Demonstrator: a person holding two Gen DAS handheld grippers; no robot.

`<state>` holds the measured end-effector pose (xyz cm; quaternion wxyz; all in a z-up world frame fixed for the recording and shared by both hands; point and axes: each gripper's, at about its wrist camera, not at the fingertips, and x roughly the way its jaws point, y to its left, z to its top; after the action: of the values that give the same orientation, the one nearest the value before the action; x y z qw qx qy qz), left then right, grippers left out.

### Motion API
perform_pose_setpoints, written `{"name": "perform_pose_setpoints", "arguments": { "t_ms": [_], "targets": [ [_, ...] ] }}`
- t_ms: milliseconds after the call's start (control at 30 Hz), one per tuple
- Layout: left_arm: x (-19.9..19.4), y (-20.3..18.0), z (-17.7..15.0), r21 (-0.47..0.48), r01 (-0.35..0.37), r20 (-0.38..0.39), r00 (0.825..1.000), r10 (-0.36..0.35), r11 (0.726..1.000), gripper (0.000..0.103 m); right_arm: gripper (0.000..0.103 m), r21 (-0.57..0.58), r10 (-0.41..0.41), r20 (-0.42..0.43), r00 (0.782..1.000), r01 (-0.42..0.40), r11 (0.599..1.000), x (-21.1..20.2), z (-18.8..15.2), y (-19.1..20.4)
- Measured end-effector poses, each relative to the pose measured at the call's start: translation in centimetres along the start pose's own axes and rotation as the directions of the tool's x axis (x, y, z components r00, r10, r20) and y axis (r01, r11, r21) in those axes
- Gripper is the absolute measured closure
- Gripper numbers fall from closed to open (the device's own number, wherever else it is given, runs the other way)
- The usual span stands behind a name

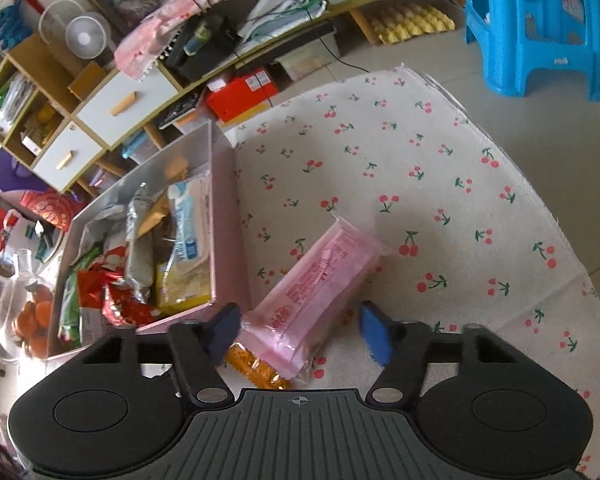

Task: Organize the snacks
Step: 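Move both tools back toward the orange packet and pink pastry, then grasp the orange packet with the left tool while the right grasps the pink pastry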

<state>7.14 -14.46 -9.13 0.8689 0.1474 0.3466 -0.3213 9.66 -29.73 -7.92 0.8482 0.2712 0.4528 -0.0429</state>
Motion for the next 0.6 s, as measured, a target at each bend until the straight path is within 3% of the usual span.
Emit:
{"name": "perform_pose_setpoints", "arguments": {
  "t_ms": [200, 367, 600],
  "targets": [
    [0.2, 0.2, 0.3, -0.003, 0.026, 0.011, 1.0, -0.026, 1.0, 0.029, 0.061, -0.013, 0.001, -0.009, 1.0, -0.001, 1.0, -0.8, 0.2, -1.3],
    [-0.4, -0.3, 0.7, 0.045, 0.046, 0.008, 0.999, -0.046, 0.998, 0.043, 0.062, -0.013, -0.087, -0.022, 0.996, 0.087, 0.996, -1.9, 0.6, -3.6],
    [0.3, -2.1, 2.4, 0.122, 0.066, 0.022, 0.997, -0.07, 0.99, 0.046, 0.057, 0.055, -0.039, -0.016, 0.999, 0.04, 0.998, -2.5, 1.3, -5.6]
  ]
}}
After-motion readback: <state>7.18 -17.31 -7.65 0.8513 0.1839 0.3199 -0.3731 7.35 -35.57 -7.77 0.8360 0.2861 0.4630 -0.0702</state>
